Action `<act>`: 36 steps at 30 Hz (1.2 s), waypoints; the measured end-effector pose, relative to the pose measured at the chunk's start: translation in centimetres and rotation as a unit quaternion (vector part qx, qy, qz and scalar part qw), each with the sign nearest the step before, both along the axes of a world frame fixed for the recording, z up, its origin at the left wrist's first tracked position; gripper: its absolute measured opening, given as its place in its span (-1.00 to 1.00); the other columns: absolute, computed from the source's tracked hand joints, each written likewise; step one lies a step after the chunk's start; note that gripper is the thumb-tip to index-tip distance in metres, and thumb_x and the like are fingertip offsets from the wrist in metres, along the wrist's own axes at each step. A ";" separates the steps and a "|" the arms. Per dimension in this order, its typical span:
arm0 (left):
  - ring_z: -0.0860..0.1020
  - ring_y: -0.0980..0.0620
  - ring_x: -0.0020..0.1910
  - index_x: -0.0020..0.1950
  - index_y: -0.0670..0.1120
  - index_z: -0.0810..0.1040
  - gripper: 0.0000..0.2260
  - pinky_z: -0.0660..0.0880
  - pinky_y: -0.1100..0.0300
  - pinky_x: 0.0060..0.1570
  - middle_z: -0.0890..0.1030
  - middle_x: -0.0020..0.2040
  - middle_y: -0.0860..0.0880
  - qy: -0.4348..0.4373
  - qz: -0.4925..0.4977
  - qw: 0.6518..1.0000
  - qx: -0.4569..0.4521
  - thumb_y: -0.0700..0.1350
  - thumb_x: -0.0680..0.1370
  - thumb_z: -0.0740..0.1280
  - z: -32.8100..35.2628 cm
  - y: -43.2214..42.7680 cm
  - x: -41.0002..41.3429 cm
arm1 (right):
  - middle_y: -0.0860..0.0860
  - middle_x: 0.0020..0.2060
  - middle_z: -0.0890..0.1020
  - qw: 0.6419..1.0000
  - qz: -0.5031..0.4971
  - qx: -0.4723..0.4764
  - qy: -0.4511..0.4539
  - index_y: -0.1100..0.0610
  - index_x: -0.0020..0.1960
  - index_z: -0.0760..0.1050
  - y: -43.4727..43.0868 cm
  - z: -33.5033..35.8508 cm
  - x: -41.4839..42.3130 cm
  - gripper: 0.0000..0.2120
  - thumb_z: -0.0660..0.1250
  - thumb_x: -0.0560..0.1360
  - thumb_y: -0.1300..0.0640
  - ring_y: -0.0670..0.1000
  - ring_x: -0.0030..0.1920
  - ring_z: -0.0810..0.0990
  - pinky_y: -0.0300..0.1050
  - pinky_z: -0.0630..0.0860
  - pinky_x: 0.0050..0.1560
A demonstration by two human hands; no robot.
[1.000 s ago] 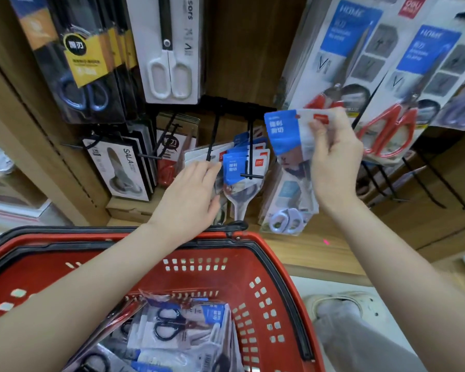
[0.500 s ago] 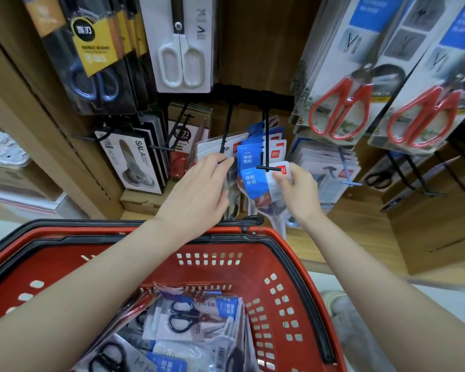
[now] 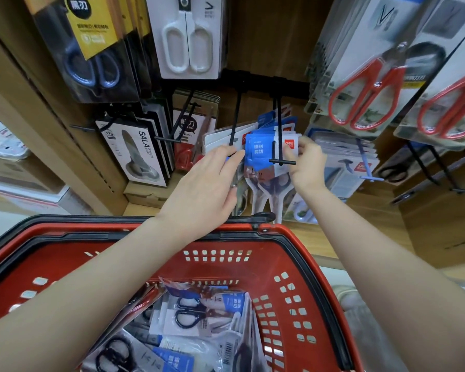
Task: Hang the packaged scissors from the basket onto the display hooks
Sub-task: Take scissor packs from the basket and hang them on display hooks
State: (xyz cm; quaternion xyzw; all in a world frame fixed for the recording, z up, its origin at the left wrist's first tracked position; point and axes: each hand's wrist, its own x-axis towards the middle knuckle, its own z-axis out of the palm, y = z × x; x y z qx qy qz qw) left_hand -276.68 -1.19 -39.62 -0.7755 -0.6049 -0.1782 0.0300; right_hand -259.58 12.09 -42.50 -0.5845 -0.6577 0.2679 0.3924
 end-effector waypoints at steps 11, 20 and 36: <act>0.48 -0.22 0.15 0.31 -0.29 0.44 -0.56 0.34 0.04 0.20 0.50 0.18 -0.26 0.095 -0.004 0.995 0.040 -0.23 0.44 0.34 1.0 -1.2 -0.2 | 0.15 0.11 0.54 0.998 0.007 -0.062 -0.032 0.27 0.24 0.32 -1.2 0.9 0.9 -0.66 0.32 0.52 0.24 0.08 0.12 0.53 0.01 0.49 0.18; 0.50 -0.13 -0.10 0.06 -0.17 0.55 -0.75 0.30 0.05 0.02 0.54 -0.07 -0.11 0.118 -0.006 0.991 0.057 -0.14 0.44 0.21 -0.5 -10.3 -0.6 | 0.09 -0.05 0.47 0.965 0.094 0.148 -0.197 0.23 0.09 0.42 -13.2 2.7 3.7 -0.85 0.28 0.53 0.26 0.06 -0.03 0.48 -0.15 0.35 -0.07; 0.31 -0.06 0.37 0.50 -0.14 0.17 -0.50 0.27 0.09 0.37 0.32 0.40 -0.11 -0.148 0.189 0.864 -0.443 -0.02 0.61 0.20 -18.1 -19.4 -4.4 | 0.03 0.38 0.33 0.871 0.319 -0.258 -0.269 0.12 0.47 0.15 -23.2 -12.1 -3.5 -0.47 0.27 0.57 0.12 0.04 0.39 0.33 -0.10 0.28 0.34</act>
